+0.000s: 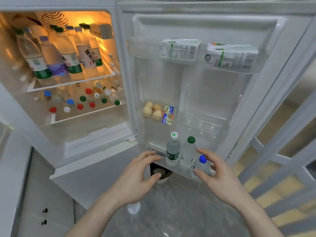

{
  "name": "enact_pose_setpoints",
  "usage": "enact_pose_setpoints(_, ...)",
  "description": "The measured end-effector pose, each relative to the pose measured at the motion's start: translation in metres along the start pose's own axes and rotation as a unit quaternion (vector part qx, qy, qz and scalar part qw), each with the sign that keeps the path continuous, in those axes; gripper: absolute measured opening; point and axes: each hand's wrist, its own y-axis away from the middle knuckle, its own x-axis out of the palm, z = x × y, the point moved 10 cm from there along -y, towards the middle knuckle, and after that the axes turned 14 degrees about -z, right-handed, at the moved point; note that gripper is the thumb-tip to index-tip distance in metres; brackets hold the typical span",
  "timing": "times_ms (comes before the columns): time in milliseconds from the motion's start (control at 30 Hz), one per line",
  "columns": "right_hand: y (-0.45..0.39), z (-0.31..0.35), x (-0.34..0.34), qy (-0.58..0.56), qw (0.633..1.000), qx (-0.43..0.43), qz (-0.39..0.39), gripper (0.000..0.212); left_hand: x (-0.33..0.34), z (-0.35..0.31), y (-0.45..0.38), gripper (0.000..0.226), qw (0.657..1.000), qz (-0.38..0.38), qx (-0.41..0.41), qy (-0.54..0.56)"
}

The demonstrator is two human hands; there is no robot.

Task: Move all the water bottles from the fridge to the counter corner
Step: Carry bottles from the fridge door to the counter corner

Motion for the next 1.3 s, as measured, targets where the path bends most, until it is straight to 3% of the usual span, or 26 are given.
enact_pose_setpoints(200, -0.035, -0.010, 0.007, 0.017, 1.000, 0.014, 0.001, 0.063, 0.021, 0.006, -0.055, 0.048, 1.000, 0.005, 0.006, -0.001)
enact_pose_setpoints(433, -0.073, -0.021, 0.030, 0.039, 0.997, 0.019, 0.057, 0.070, 0.052, 0.015, -0.099, 0.060, 0.999, 0.017, -0.041, 0.008)
enact_pose_setpoints(700, -0.098, -0.033, 0.055, 0.051, 0.995, -0.020, 0.084, 0.080, 0.106, 0.030, -0.136, 0.077, 0.995, 0.034, -0.085, 0.026)
enact_pose_setpoints(767, -0.108, -0.034, 0.055, 0.056, 0.994, -0.034, 0.086, 0.072, 0.116, 0.035, -0.144, 0.081, 0.995, 0.025, -0.092, 0.032)
enact_pose_setpoints(867, -0.117, -0.037, 0.059, 0.084, 0.990, -0.049, 0.098, 0.062, 0.124, 0.038, -0.150, 0.071, 0.996, 0.011, -0.090, 0.027)
enact_pose_setpoints(1067, -0.129, -0.044, 0.068, 0.122, 0.983, -0.067, 0.119, 0.058, 0.127, 0.035, -0.151, 0.023, 0.995, -0.044, -0.079, 0.037)
enact_pose_setpoints(1300, -0.118, -0.038, 0.097, 0.158, 0.956, -0.121, 0.214, 0.024, 0.131, 0.039, -0.138, 0.027, 0.991, -0.058, -0.104, 0.053)
